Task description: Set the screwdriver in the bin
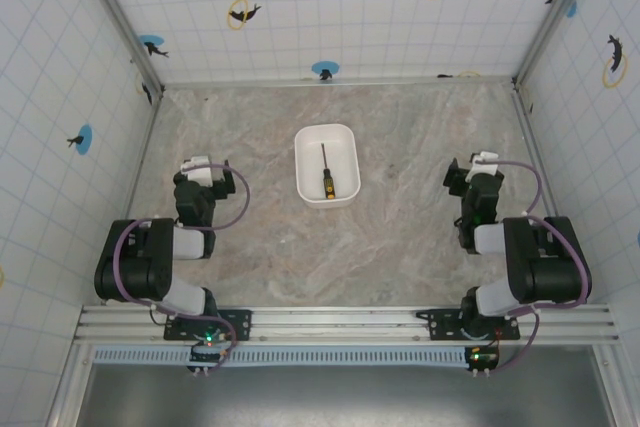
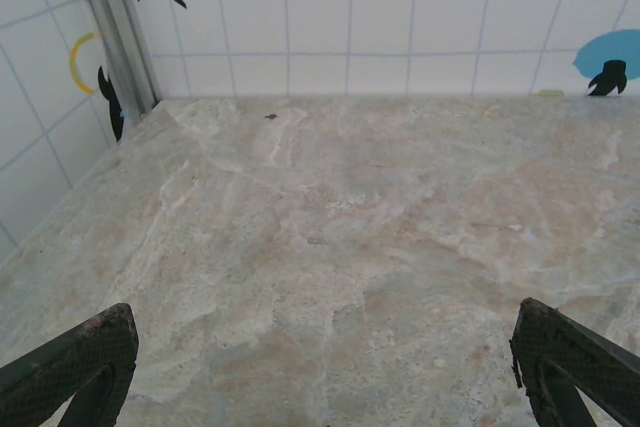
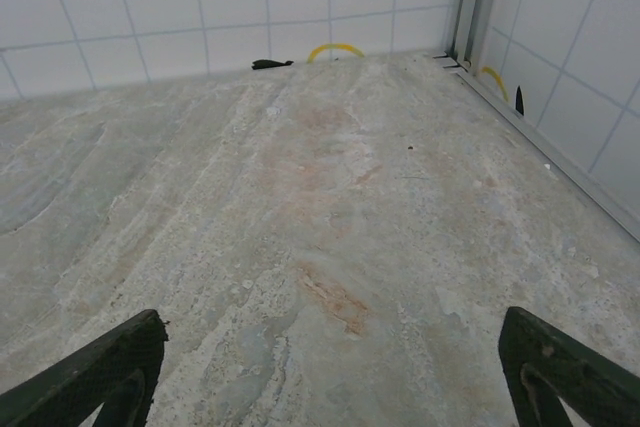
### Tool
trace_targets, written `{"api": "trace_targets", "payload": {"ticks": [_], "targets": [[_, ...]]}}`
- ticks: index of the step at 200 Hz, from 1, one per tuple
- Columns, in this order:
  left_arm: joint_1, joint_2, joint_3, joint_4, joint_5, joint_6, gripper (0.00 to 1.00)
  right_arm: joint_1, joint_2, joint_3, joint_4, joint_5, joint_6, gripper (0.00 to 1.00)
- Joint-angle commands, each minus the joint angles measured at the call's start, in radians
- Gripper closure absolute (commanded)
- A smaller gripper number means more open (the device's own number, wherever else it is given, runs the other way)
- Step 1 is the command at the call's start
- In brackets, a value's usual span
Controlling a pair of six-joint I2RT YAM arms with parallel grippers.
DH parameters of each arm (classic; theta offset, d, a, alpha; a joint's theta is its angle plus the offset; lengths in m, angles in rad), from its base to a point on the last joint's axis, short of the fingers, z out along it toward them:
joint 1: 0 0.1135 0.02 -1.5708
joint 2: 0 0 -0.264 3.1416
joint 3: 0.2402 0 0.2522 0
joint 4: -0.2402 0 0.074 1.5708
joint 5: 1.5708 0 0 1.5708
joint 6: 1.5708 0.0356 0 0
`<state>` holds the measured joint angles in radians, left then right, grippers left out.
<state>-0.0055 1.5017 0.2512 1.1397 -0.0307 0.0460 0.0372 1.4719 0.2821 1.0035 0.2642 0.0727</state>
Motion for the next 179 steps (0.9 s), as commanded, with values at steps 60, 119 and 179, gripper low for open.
{"api": "trace_targets", "payload": {"ticks": [60,119,179], "targets": [[0.004,0.011,-0.001,0.043,0.021,0.002,0.02,-0.008,-0.001,0.029,0.008,0.006,0.007,0.01],[0.003,0.011,0.000,0.043,0.021,0.002,0.02,-0.009,-0.001,0.028,0.008,0.006,0.006,0.01],[0.004,0.011,0.001,0.043,0.021,0.002,0.02,-0.008,-0.001,0.028,0.008,0.007,0.006,0.01]]}}
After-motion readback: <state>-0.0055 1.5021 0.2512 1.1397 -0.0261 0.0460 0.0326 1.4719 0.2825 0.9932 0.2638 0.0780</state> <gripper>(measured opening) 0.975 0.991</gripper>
